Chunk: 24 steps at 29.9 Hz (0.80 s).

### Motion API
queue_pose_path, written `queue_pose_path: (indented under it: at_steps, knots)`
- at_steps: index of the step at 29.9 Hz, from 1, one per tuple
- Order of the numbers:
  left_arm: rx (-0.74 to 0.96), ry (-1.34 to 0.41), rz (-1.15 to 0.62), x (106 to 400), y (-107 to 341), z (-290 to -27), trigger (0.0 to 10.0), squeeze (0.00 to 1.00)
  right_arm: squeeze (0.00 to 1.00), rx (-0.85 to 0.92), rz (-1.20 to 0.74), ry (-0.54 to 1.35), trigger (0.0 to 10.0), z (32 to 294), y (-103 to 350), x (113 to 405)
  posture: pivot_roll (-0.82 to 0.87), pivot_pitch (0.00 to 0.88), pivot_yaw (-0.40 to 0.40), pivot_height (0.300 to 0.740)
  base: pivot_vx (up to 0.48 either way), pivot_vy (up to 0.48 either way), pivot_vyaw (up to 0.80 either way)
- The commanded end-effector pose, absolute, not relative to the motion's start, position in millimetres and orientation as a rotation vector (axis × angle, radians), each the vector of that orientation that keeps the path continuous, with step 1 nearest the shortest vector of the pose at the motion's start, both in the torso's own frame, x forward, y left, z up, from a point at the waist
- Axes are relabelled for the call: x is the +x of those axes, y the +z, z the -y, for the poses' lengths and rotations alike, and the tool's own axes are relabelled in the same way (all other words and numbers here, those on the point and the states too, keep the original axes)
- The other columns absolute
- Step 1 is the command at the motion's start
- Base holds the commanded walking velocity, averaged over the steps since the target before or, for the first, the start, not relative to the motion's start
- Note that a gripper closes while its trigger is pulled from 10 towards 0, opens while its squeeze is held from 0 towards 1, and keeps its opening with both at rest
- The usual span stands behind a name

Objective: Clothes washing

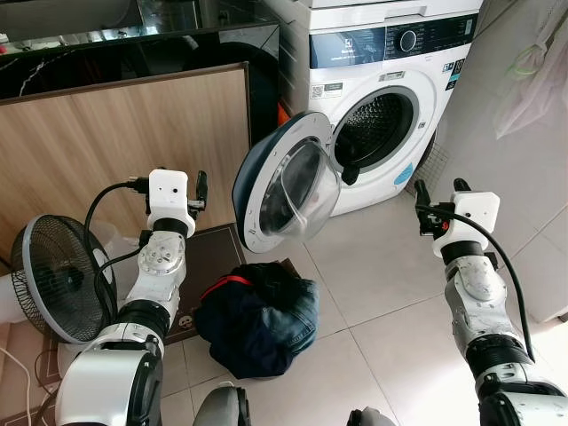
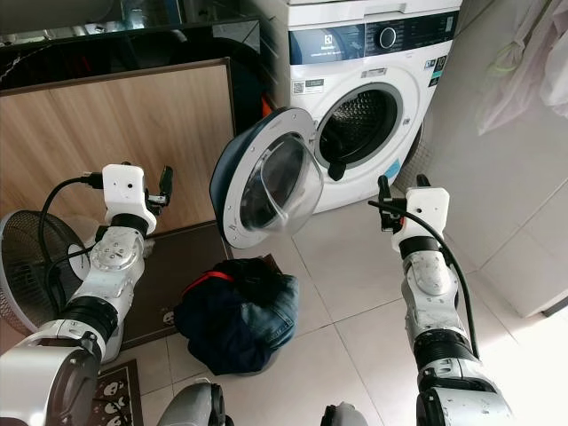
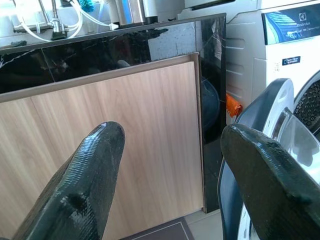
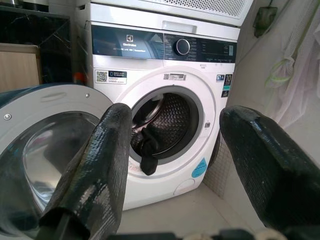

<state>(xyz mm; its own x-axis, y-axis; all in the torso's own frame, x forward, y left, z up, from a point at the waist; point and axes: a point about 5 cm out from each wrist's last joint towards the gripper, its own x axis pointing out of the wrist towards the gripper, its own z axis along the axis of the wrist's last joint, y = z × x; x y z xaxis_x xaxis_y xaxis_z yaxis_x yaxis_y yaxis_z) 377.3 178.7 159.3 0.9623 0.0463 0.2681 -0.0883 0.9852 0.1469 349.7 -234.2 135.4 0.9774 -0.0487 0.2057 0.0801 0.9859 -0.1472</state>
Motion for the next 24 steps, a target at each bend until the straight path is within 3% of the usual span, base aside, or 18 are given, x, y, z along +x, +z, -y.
queue_pose_path:
  at_steps: [1,18,24]
  knots:
    - [0.151,0.075,0.248,377.4,156.8,-180.5,10.0,0.00,0.00,-0.151,0.186,-0.072,10.0,237.2,133.8,349.4,0.05,0.084,-0.015,0.655,0.000,0.000,0.00]
    - [0.139,0.087,0.232,376.2,152.8,-182.7,10.0,0.00,0.00,-0.133,0.148,-0.091,10.0,240.5,129.0,349.2,0.05,0.084,-0.015,0.655,0.000,0.000,0.00]
    - [0.139,0.088,0.238,377.1,155.2,-183.1,10.0,0.00,0.00,-0.147,0.186,-0.080,10.0,238.3,133.9,349.3,0.05,0.084,-0.015,0.612,0.000,0.000,0.00]
